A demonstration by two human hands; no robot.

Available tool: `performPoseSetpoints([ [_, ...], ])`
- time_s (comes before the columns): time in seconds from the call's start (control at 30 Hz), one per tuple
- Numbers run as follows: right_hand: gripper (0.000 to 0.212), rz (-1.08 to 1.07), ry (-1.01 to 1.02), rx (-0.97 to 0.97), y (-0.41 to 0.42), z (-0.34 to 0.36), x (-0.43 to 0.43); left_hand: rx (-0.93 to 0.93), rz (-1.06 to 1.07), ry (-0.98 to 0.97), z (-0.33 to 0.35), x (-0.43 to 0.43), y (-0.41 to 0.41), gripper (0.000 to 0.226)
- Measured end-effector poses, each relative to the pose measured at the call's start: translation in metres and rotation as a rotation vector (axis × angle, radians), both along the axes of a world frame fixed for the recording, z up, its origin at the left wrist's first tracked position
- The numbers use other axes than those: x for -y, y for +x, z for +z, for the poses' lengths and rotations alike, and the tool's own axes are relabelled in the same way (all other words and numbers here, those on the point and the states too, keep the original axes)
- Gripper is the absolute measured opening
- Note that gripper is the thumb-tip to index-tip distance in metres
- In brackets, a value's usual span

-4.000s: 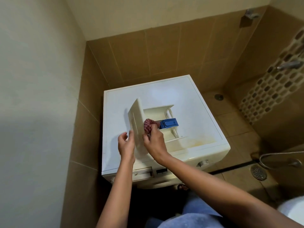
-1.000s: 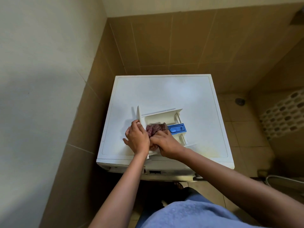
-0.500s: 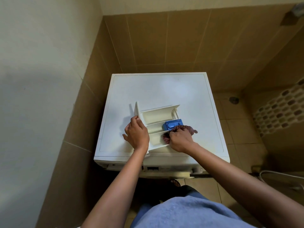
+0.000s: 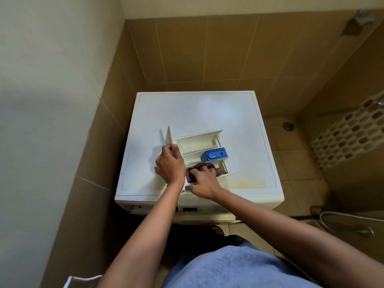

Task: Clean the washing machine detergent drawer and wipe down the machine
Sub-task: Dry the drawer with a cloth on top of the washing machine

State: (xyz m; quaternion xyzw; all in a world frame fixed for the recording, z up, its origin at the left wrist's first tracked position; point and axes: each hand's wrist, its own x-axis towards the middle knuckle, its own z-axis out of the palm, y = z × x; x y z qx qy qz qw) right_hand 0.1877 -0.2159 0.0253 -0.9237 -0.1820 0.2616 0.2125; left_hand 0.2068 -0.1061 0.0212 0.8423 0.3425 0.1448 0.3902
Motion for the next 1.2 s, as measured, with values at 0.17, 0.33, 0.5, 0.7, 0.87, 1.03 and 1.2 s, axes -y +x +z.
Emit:
performPoseSetpoints([
  [0.17,0.043,0.027,0.153,-0.019,0.011,-0.002,0.020,-0.046,0.006,0.057,0.004,-0.001,0.003,0.032],
  [0.33,0.028,-0.044,0.392,-0.334,0.031,0.022,0.035,-0.068,0.014,0.067,0.005,-0.001,0.002,0.030],
  [0.5,0.021,-0.387,0.632,-0.151,0.051,0.049,0.054,-0.064,0.005,0.070,0.005,-0.002,0.002,0.031],
  [0.7,0.041,0.096,-0.130,0.246,0.043,0.026,0.030,-0.063,0.006,0.059,0.007,-0.001,0.002,0.029],
  [0.87,0.038,0.269,-0.356,0.272,0.051,0.017,0.013,-0.050,-0.002,0.054,0.006,-0.002,0.001,0.029],
  [1.03,0.026,0.389,-0.478,0.312,0.060,0.023,0.001,-0.034,-0.015,0.054,0.002,-0.003,0.002,0.029],
  [1.2,0.026,0.474,-0.550,0.459,0.051,0.017,-0.012,-0.033,-0.010,0.044,0.002,-0.002,0.004,0.028],
])
